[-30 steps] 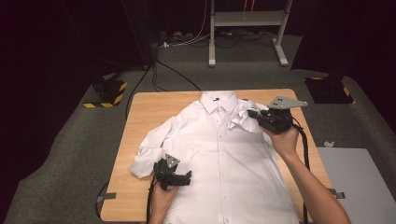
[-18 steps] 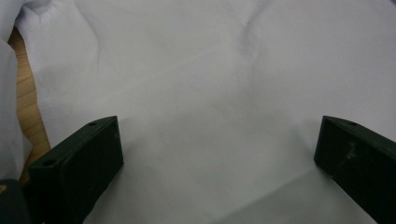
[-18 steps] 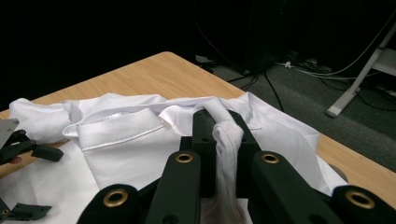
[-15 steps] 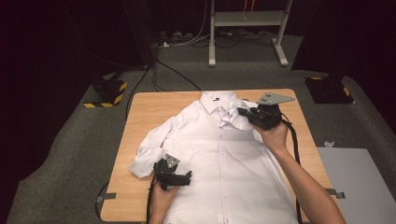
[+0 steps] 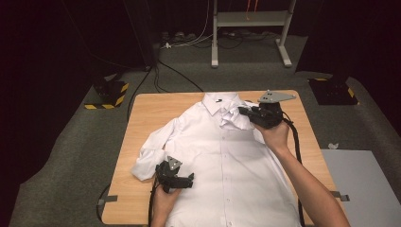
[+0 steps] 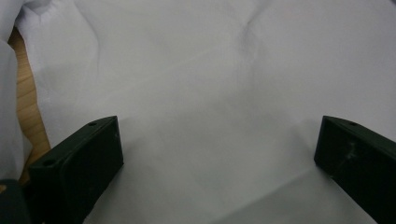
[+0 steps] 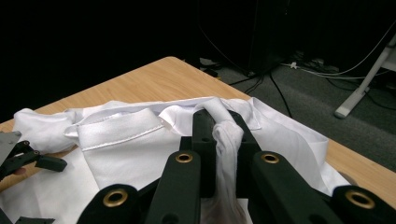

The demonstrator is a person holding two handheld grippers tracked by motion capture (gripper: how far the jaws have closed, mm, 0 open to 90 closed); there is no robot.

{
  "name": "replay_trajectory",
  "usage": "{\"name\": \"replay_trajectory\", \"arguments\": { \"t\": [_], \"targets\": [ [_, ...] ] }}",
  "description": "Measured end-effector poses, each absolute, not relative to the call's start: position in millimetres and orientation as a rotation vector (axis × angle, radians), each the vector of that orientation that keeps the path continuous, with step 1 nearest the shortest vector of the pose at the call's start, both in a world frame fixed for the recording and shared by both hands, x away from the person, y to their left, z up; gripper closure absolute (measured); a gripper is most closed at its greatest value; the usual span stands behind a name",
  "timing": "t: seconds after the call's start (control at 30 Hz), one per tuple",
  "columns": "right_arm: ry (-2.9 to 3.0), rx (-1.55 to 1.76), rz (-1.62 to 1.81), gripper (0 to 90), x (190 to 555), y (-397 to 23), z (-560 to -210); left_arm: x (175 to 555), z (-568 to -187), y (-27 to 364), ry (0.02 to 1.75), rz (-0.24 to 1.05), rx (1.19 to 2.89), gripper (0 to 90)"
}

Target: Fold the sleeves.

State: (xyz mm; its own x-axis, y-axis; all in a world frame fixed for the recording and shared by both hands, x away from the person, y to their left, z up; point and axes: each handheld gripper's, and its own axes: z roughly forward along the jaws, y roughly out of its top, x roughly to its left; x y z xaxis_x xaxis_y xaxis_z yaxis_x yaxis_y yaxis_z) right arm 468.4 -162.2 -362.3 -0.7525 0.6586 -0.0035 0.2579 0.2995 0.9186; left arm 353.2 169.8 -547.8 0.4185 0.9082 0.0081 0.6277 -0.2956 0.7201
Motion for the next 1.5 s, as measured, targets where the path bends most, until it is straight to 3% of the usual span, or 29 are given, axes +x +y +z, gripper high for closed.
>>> {"name": "replay_trajectory", "arguments": {
  "t": [1.5],
  "targets": [
    [2.223, 0.772, 1.471, 85.4, 483, -139, -337, 353, -548, 170, 1.299, 0.559, 2.031, 1.0]
  ]
}}
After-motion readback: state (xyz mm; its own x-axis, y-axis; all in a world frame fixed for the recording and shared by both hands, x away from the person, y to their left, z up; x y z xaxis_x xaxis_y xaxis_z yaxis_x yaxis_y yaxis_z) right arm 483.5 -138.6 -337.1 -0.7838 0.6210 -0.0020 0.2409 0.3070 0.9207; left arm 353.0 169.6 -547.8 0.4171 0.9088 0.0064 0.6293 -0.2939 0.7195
